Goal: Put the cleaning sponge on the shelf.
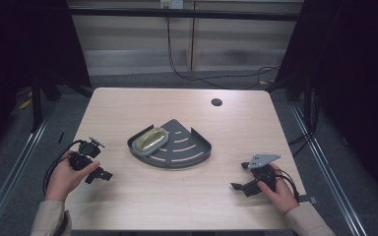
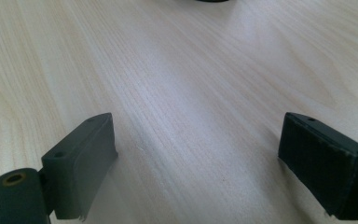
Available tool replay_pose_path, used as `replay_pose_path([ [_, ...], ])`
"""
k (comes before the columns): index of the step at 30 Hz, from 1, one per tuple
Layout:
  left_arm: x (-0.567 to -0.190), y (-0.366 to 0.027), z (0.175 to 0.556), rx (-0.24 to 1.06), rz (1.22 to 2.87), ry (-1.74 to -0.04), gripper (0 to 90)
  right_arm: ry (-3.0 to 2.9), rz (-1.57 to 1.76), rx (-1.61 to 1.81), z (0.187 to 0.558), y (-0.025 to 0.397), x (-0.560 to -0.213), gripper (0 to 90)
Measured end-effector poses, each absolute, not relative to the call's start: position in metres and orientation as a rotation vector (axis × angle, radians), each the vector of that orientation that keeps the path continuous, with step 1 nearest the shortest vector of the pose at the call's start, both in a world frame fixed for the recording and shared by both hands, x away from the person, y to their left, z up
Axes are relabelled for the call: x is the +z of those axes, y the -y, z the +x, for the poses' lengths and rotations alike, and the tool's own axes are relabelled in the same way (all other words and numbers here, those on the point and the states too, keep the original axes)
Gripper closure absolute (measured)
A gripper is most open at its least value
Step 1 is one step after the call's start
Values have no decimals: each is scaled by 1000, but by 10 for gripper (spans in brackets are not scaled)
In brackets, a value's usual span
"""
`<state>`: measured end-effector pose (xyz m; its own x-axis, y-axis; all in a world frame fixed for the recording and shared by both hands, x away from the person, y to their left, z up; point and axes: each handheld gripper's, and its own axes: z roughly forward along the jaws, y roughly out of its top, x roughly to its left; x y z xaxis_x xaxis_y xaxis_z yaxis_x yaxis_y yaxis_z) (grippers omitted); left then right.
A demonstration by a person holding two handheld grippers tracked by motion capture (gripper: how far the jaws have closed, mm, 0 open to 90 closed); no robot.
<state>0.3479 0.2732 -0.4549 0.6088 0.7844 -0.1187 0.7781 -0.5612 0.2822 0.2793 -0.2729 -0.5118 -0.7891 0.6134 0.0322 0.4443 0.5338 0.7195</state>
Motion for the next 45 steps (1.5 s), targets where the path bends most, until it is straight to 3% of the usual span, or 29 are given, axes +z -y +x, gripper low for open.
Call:
replay_pose_path([
  [35, -483, -286, 324, 205, 2479, -1123, 144, -2549, 894, 1100, 279, 273, -512, 105],
  [45, -489, -285, 319, 214, 2477, -1046, 19, -2549, 893, 1100, 279, 273, -512, 105],
])
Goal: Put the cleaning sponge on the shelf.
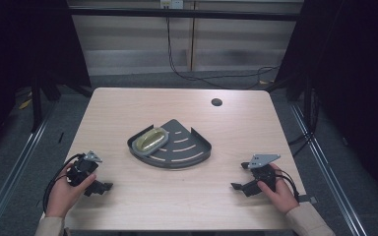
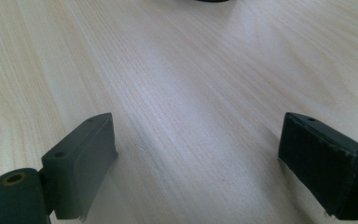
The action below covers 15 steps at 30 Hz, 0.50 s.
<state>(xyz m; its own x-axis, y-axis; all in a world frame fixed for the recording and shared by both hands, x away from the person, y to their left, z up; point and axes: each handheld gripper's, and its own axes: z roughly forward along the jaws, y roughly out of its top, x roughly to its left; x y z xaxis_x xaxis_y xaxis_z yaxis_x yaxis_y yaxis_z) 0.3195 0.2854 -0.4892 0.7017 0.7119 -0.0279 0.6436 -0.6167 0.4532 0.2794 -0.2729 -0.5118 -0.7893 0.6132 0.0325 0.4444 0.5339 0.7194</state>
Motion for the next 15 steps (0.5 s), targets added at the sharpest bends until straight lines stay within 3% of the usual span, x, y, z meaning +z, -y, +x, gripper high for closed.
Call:
replay_pose_path([
  [15, -494, -288, 312, 261, 2398, -1043, 0, -2549, 893, 1099, 279, 273, -512, 105],
])
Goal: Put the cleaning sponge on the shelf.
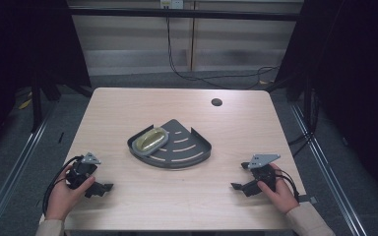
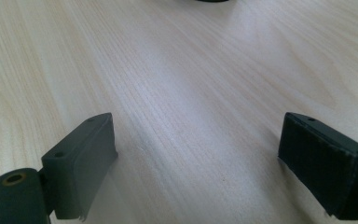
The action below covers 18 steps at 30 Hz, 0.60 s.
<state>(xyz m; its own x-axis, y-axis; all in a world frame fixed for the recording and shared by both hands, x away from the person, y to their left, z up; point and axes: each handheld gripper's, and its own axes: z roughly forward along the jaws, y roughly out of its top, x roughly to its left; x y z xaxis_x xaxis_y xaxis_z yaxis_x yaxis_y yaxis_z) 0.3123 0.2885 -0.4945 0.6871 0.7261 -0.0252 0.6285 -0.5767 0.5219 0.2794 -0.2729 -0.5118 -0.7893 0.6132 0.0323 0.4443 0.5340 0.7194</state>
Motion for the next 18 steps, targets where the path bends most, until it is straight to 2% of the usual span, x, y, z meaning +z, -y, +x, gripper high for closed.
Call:
replay_pose_path([
  [18, -500, -297, 304, 307, 2313, -996, 0, -2549, 894, 1099, 279, 273, -512, 105],
])
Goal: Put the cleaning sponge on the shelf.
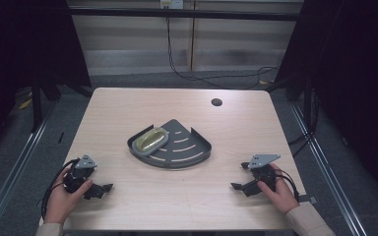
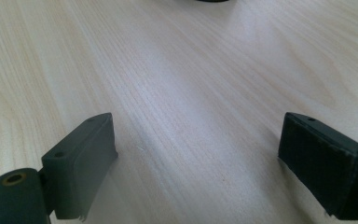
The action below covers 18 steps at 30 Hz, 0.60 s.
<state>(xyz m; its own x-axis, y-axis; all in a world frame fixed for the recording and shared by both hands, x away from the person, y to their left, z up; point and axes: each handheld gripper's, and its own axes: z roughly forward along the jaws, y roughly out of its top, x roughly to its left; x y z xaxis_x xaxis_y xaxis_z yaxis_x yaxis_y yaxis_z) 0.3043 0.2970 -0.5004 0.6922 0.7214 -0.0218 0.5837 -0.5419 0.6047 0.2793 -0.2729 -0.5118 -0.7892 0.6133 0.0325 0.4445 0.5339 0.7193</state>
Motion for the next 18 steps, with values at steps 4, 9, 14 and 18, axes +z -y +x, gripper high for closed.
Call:
replay_pose_path([
  [4, -501, -298, 303, 322, 2303, -985, 0, -2548, 895, 1100, 279, 273, -512, 105],
  [9, -502, -299, 302, 322, 2291, -980, 0, -2548, 895, 1100, 279, 273, -512, 105],
  [14, -505, -301, 301, 328, 2263, -959, 0, -2548, 895, 1100, 279, 273, -512, 105],
  [18, -507, -304, 299, 344, 2239, -945, 0, -2548, 895, 1100, 279, 273, -512, 105],
])
